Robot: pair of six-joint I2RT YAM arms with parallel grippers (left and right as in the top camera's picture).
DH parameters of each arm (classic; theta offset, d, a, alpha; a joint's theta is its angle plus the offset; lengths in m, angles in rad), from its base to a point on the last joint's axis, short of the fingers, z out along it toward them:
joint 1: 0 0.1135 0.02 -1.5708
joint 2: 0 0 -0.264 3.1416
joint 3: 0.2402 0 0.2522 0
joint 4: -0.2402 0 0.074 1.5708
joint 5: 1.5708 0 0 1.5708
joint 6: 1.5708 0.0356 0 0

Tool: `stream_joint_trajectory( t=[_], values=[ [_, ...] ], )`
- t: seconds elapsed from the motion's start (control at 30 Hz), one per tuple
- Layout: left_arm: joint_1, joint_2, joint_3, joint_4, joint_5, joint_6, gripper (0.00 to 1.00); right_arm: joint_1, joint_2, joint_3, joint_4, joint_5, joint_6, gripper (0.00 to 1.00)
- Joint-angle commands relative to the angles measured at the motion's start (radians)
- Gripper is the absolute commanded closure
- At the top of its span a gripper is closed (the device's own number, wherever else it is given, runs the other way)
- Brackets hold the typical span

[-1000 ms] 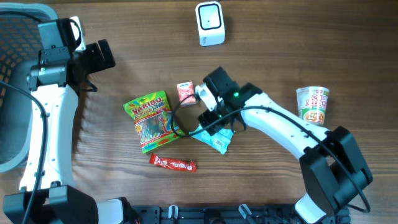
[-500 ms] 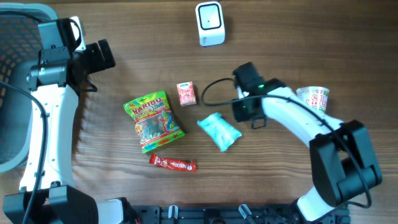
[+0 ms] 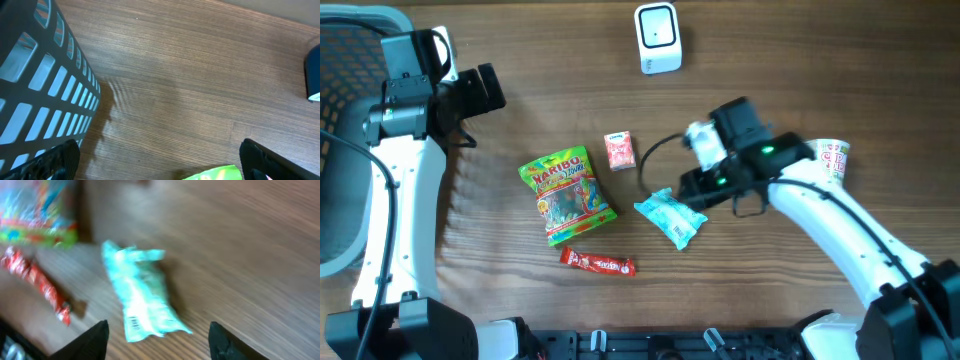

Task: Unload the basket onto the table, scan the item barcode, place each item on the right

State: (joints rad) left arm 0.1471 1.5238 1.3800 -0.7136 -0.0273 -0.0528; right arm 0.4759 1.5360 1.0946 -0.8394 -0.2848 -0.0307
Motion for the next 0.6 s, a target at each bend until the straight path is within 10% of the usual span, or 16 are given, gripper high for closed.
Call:
stream_joint_trajectory(
  t=[0.0,0.3,0.57],
  values=[
    [0.008,-0.009,0.008,0.003,0.008,0.016,0.00,0.082,0.052,-0.014,0.037,0.051,-0.129,0.24],
    [0.008,-0.009,0.008,0.002,0.008,0.016,0.00,0.116,0.220,-0.028,0.193,0.128,-0.124,0.26],
    [0.008,-0.009,0.008,0.002,0.008,0.016,0.00,0.098,0.226,0.002,0.166,0.097,-0.031,0.92]
  ],
)
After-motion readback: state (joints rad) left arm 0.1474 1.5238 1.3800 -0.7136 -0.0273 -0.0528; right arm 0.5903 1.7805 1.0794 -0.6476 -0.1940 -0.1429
